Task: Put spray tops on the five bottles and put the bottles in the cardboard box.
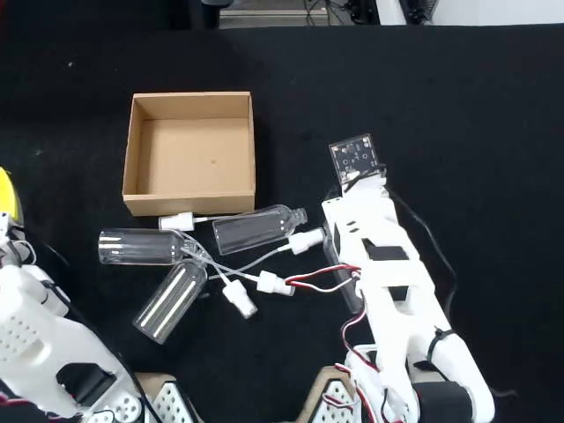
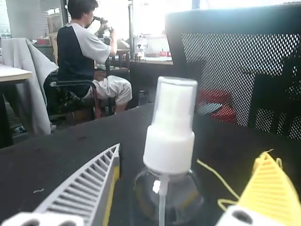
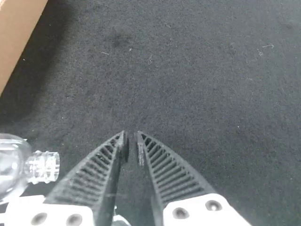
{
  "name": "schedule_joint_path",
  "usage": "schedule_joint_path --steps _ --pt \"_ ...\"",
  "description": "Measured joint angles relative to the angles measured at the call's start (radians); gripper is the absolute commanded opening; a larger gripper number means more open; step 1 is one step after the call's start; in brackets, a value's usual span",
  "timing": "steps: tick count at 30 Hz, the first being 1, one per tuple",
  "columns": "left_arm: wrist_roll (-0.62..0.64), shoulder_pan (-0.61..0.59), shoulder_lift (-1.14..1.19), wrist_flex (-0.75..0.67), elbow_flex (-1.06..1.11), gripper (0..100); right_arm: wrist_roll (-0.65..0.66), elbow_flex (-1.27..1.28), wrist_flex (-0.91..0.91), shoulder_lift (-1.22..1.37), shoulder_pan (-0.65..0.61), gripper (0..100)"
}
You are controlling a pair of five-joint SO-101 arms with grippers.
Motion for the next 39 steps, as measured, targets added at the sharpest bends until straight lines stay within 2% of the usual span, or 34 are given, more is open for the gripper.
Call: schedule_joint_path --steps 8,16,23,26,30,33,36,39 --pt "0.000 0.000 -0.057 0.008 0.040 41 0.000 0.000 0.000 0.000 0.000 1.1" --pt "0.000 0.000 -0.060 0.252 -0.023 41 0.000 0.000 0.000 0.000 0.000 1.1" --pt "0.000 0.000 -0.060 0.273 -0.038 40 0.000 0.000 0.000 0.000 0.000 1.1" --pt "0.000 0.000 -0.060 0.273 -0.038 31 0.000 0.000 0.000 0.000 0.000 1.1" --pt "0.000 0.002 -0.060 0.273 -0.038 3 0.000 0.000 0.000 0.000 0.000 1.1" --pt "0.002 0.015 -0.060 0.273 -0.038 9 0.000 0.000 0.000 0.000 0.000 1.1" --pt "0.002 0.017 -0.060 0.273 -0.038 2 0.000 0.000 0.000 0.000 0.000 1.1" --pt "0.002 0.018 -0.060 0.245 -0.038 3 0.000 0.000 0.000 0.000 0.000 1.1"
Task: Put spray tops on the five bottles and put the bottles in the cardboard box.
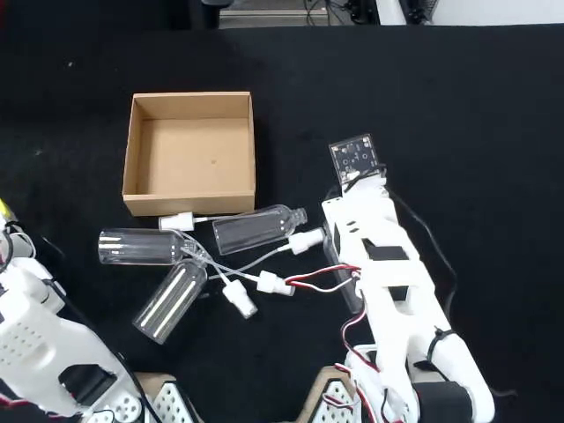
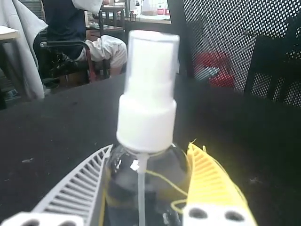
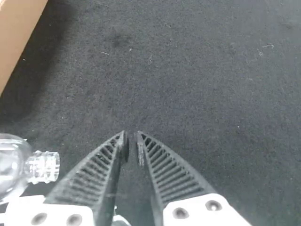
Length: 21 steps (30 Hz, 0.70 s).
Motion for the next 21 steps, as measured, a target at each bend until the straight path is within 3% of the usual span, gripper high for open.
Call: schedule_joint_path --steps 8,21 --pt "0.000 0.104 0.000 -0.319 0.000 3 0.000 0.000 0.000 0.000 0.000 1.1" --pt "-0.262 0.474 0.000 -0.301 -0.227 3 0.000 0.000 0.000 0.000 0.000 1.1"
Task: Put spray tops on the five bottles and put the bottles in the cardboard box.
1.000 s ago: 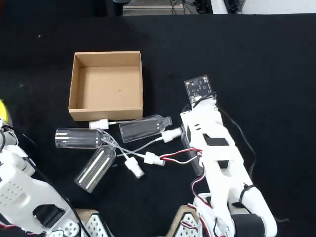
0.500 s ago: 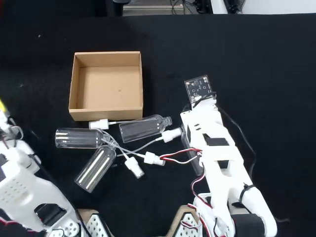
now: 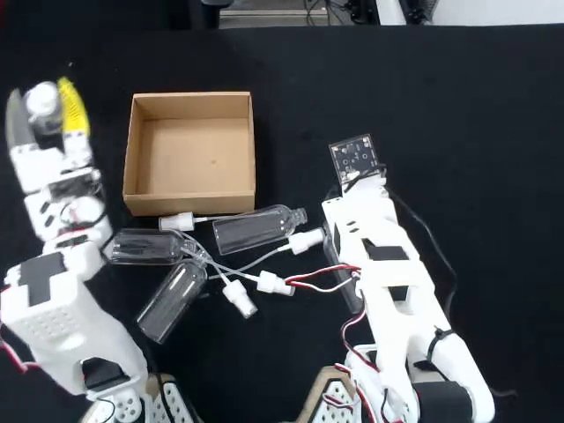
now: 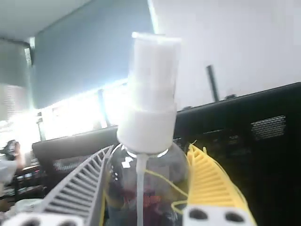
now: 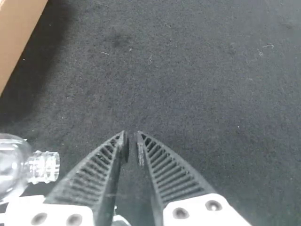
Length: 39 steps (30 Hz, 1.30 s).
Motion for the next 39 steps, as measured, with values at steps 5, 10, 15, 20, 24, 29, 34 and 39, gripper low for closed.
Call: schedule_joint_path --steps 5,10,15,20,24,29,34,39 --pt "-0.005 0.061 -0.068 0.192 -0.110 3 0.000 0.000 0.000 0.000 0.000 1.1" --pt "0.097 0.110 -0.164 0.462 -0.169 3 0.000 0.000 0.000 0.000 0.000 1.1" --pt "0.138 0.189 -0.180 0.542 -0.170 3 0.000 0.000 0.000 0.000 0.000 1.1" --pt "0.141 0.265 -0.103 0.546 -0.170 3 0.000 0.000 0.000 0.000 0.000 1.1" --pt "0.150 0.316 -0.020 0.546 -0.196 3 0.000 0.000 0.000 0.000 0.000 1.1" --pt "0.250 0.322 0.094 0.546 -0.279 3 0.000 0.000 0.000 0.000 0.000 1.1" --pt "0.259 0.322 0.213 0.546 -0.353 3 0.000 0.000 0.000 0.000 0.000 1.1" --pt "0.233 0.322 0.281 0.546 -0.382 3 0.000 0.000 0.000 0.000 0.000 1.1"
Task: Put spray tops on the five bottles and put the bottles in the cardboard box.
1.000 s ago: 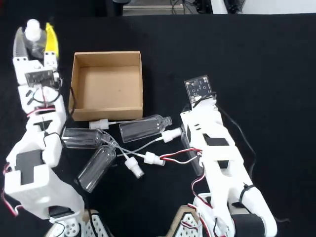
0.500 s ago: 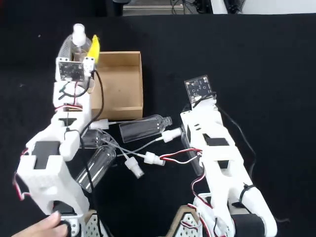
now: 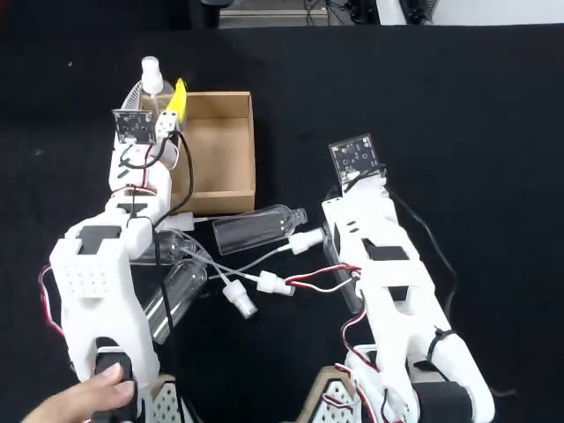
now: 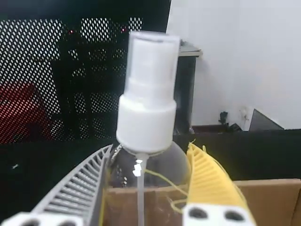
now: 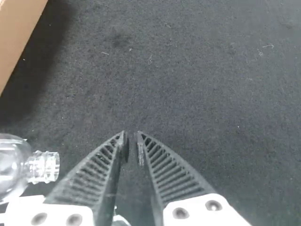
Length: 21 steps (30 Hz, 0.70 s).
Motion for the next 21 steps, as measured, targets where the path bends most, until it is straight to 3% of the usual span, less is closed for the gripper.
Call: schedule_joint_path --steps 21 --pt "-0.008 -0.061 0.017 0.000 -0.023 3 0.000 0.000 0.000 0.000 0.000 1.1"
